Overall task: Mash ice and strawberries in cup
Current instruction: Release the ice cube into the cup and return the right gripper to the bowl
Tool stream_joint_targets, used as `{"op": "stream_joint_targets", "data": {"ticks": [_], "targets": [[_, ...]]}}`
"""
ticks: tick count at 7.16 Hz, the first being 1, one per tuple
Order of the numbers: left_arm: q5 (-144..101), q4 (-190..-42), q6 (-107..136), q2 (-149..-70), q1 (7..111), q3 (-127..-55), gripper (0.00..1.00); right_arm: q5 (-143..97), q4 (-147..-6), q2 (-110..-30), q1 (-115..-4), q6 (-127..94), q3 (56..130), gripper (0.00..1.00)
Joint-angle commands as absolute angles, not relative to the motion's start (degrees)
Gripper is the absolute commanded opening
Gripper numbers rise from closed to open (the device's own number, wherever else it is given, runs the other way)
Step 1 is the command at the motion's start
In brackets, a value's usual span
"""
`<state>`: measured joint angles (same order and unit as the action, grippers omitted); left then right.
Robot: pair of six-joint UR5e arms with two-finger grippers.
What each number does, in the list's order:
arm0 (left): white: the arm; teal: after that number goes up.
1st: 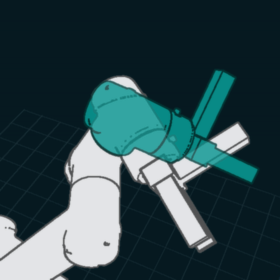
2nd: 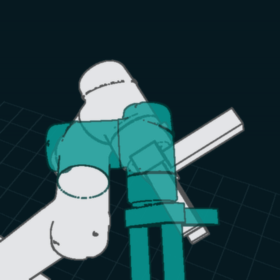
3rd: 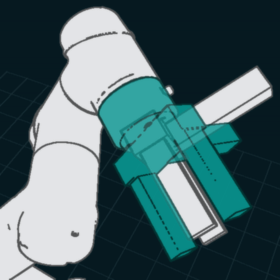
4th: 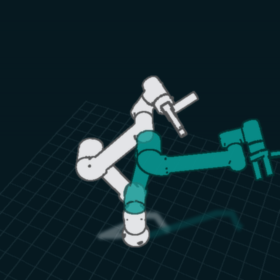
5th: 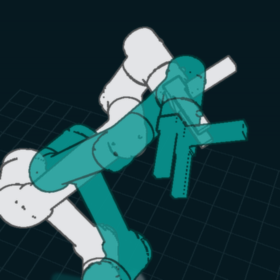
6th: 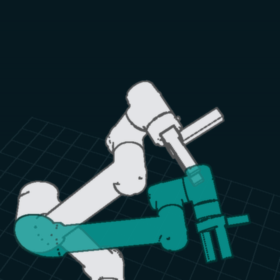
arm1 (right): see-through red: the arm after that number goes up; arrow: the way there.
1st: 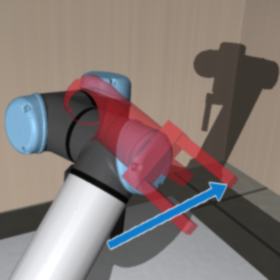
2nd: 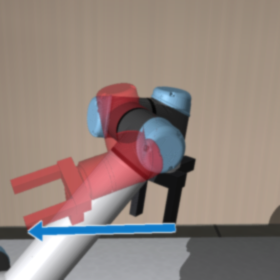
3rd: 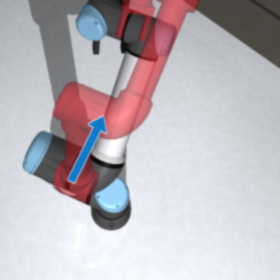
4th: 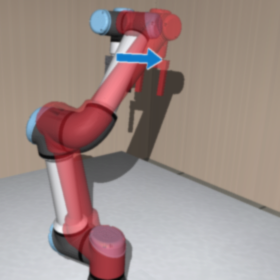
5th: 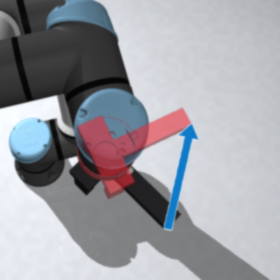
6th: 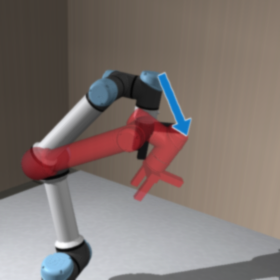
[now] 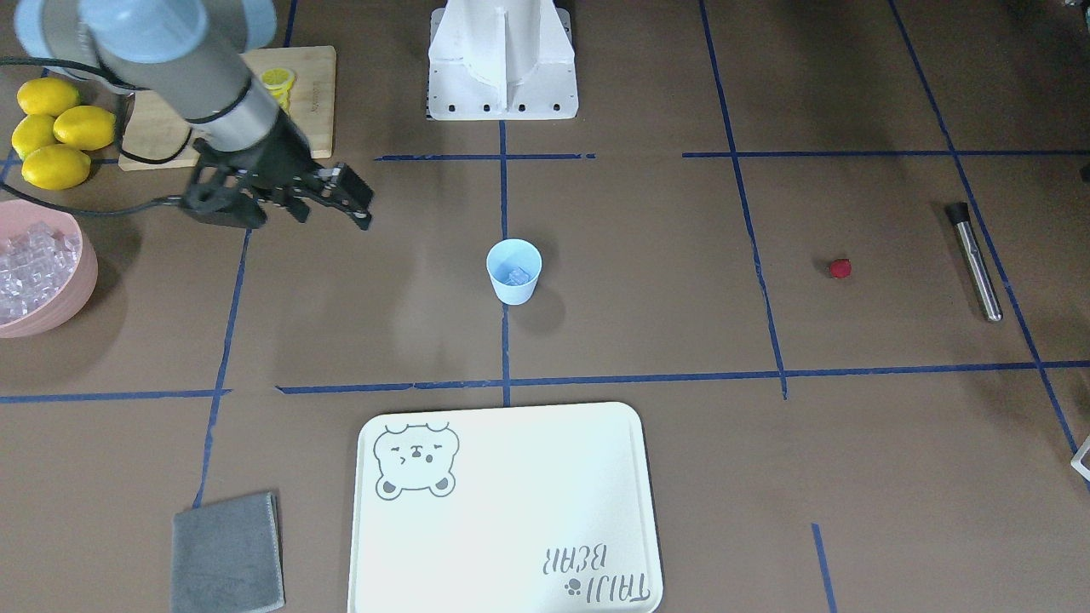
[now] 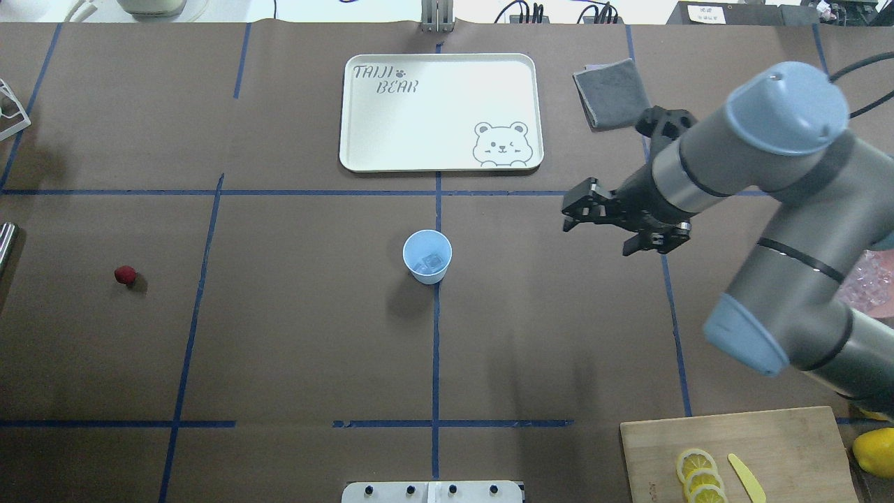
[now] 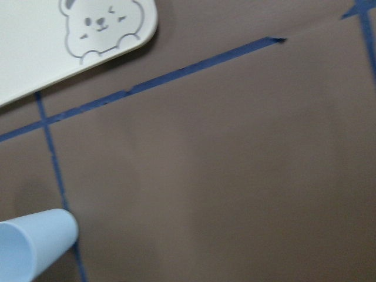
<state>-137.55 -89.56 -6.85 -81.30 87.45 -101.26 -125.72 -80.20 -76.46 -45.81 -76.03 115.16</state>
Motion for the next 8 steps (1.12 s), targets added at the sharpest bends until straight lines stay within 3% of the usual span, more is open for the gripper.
{"op": "stream_joint_targets", "data": {"ticks": [1, 4, 8], "targets": [[-137.5, -89.6, -6.9, -80.4, 87.5, -101.5, 1.00, -128.0, -79.5, -93.9, -55.1, -47.8, 119.3, 0.99], [-137.5, -89.6, -6.9, -79.5, 87.5, -102.4, 1.00, -128.4, -79.5, -99.3, -65.5, -25.3, 114.2, 1.00], [-137.6, -89.6, -6.8, -79.3, 87.5, -102.4, 1.00, -128.3, -77.9, -99.1, -66.4, -14.3, 108.3, 1.00]]}}
